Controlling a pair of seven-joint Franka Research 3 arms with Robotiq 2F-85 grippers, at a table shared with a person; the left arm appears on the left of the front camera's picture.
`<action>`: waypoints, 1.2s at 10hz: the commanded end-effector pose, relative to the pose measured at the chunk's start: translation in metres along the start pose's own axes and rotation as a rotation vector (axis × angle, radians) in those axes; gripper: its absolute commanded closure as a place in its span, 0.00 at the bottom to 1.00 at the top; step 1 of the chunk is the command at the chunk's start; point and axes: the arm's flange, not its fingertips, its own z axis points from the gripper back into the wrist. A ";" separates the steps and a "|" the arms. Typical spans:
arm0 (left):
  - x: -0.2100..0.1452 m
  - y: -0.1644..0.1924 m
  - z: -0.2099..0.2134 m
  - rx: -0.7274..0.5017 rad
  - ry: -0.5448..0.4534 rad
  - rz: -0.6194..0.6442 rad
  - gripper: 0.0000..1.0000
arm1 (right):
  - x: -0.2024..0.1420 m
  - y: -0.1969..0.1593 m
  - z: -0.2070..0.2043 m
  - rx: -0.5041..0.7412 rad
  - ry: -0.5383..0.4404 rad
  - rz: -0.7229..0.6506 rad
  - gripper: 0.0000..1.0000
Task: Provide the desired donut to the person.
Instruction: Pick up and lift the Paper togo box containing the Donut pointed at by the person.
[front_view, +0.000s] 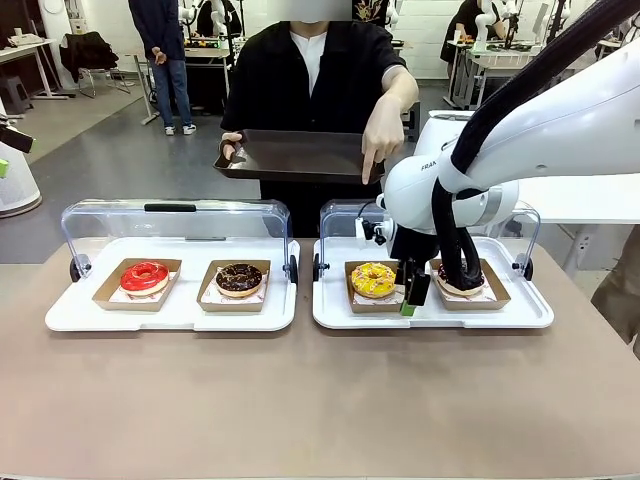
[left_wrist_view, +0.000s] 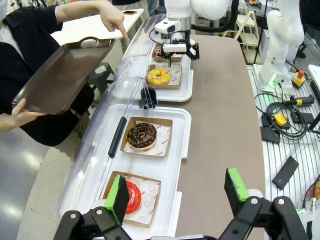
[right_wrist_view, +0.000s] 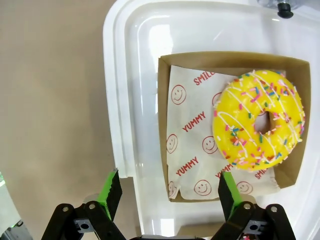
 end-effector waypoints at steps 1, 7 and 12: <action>0.001 0.000 0.001 -0.002 -0.012 -0.007 0.00 | 0.000 -0.009 -0.008 -0.029 0.028 -0.003 0.00; 0.001 0.000 0.001 -0.002 -0.012 -0.007 0.00 | 0.000 -0.012 -0.013 -0.031 0.029 0.004 0.20; 0.001 0.000 0.001 -0.002 -0.012 -0.007 0.00 | -0.001 -0.011 -0.013 -0.029 0.021 0.006 0.79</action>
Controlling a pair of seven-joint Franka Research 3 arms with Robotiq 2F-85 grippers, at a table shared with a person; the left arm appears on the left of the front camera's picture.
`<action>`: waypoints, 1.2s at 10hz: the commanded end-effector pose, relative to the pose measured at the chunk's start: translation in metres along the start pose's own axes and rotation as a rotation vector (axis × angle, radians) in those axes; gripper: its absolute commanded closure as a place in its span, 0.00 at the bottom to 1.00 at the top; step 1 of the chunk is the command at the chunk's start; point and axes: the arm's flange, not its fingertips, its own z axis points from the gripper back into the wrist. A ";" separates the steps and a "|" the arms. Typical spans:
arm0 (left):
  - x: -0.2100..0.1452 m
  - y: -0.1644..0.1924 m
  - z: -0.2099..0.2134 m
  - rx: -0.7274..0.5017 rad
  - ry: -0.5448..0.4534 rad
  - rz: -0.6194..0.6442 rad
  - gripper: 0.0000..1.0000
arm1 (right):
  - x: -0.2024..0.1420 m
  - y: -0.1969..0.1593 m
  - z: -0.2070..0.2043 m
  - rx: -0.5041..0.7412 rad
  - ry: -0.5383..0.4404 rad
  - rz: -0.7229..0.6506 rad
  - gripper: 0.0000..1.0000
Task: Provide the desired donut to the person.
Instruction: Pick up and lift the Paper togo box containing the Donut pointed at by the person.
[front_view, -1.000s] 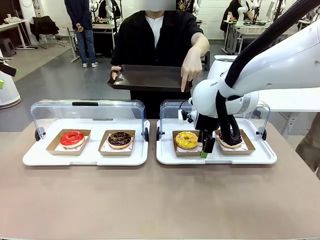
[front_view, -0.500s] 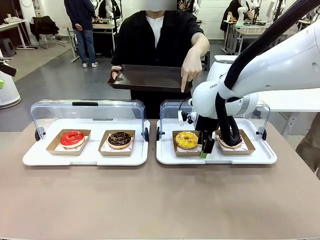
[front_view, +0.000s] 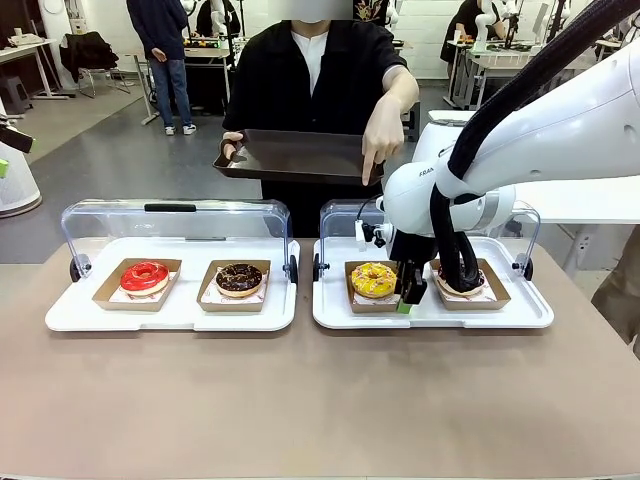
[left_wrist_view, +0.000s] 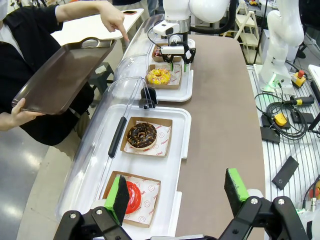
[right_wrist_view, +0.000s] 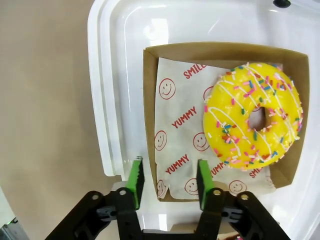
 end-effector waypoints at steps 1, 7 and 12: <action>0.001 0.000 0.000 -0.002 -0.012 -0.007 0.00 | 0.000 -0.004 -0.005 -0.013 0.017 0.001 0.64; 0.001 0.000 0.000 -0.002 -0.012 -0.007 0.00 | 0.000 -0.003 -0.003 -0.009 0.020 0.003 1.00; 0.001 0.000 0.000 -0.002 -0.012 -0.007 0.00 | 0.037 0.044 0.096 0.097 0.122 0.091 1.00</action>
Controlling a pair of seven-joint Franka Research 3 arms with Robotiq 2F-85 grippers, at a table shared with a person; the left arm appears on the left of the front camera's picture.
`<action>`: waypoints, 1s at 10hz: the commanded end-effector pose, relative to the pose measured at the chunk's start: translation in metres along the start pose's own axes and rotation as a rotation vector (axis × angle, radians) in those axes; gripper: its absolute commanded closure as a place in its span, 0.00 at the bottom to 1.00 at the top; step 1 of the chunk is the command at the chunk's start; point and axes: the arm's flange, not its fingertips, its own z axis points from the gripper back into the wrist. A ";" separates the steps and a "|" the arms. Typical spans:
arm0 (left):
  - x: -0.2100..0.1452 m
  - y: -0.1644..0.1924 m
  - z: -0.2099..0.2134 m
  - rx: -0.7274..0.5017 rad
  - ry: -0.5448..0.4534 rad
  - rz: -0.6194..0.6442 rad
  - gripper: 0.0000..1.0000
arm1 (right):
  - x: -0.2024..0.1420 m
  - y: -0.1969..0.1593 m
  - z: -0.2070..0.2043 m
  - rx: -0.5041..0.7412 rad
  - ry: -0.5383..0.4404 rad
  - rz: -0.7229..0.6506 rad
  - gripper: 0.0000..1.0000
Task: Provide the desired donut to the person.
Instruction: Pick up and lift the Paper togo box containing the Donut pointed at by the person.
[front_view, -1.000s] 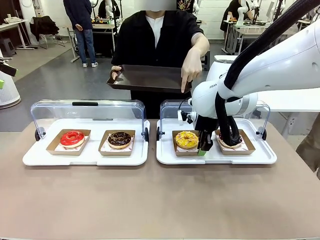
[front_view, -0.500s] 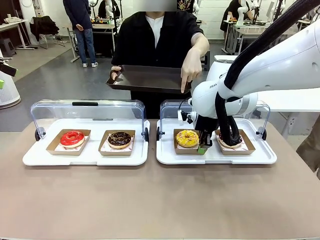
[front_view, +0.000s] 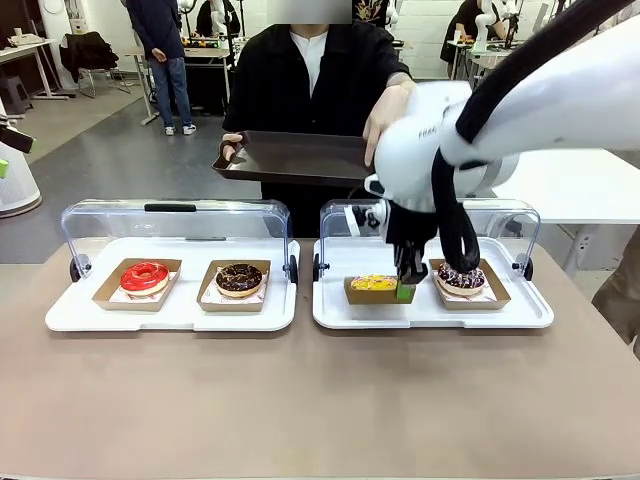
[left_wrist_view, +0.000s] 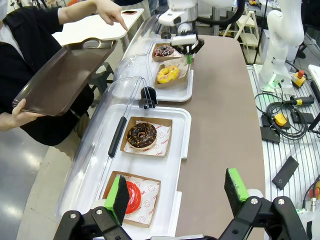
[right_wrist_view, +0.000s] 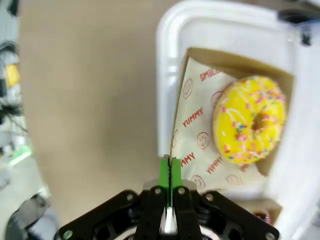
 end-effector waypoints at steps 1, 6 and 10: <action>0.001 0.000 0.001 -0.002 -0.012 -0.008 0.00 | 0.012 0.024 0.055 0.004 0.082 0.020 1.00; 0.001 0.000 0.001 -0.002 -0.012 -0.008 0.00 | 0.043 0.075 0.192 -0.086 0.100 0.026 1.00; 0.001 0.000 0.001 -0.002 -0.012 -0.008 0.00 | 0.061 0.057 0.278 -0.214 0.069 -0.009 1.00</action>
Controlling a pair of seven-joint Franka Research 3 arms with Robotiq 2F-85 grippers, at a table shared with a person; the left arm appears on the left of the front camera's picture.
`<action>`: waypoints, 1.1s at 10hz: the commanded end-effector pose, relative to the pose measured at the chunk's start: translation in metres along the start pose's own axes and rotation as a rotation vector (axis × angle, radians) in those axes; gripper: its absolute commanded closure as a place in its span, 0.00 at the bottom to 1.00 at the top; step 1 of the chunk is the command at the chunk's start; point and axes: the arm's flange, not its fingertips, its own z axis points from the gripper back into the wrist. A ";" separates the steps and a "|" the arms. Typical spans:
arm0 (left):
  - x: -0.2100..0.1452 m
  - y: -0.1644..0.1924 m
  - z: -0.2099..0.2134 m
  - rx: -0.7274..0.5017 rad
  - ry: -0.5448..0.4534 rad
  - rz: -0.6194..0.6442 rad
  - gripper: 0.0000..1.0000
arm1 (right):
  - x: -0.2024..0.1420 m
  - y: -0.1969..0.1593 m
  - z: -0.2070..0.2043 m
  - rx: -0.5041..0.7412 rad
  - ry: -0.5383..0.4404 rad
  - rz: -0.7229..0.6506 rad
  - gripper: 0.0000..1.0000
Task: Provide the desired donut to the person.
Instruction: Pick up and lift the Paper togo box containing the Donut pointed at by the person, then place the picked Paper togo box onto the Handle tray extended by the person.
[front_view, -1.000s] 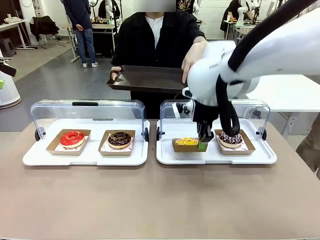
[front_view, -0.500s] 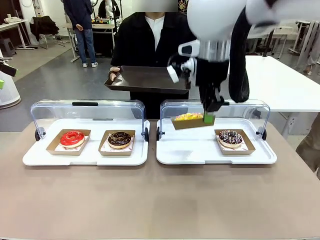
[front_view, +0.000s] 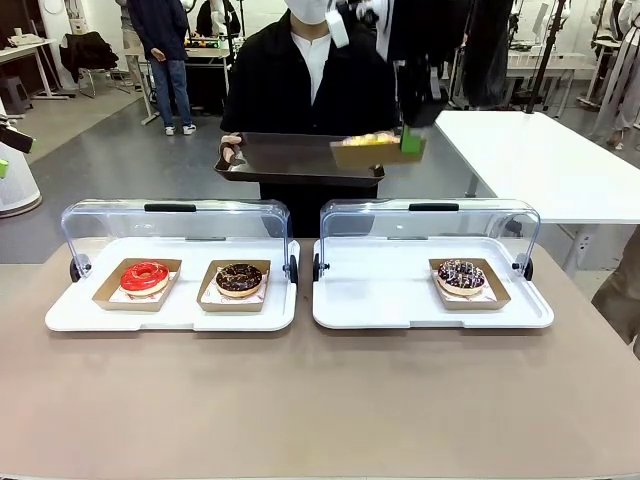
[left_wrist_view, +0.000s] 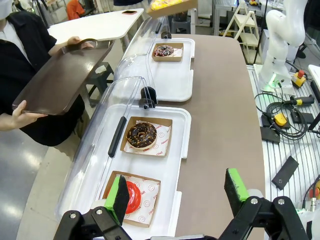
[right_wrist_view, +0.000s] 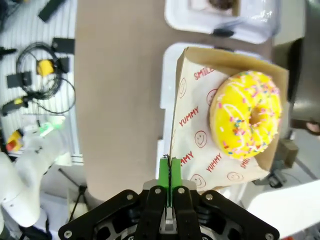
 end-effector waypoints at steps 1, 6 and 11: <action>0.001 0.000 0.000 -0.002 -0.013 -0.008 0.00 | 0.012 -0.031 0.000 -0.009 0.027 -0.038 1.00; 0.001 0.000 0.000 -0.002 -0.013 -0.008 0.00 | 0.002 -0.014 0.004 -0.014 -0.001 -0.009 1.00; 0.001 0.000 0.000 -0.002 -0.013 -0.008 0.00 | 0.002 -0.014 0.004 -0.014 -0.001 -0.009 1.00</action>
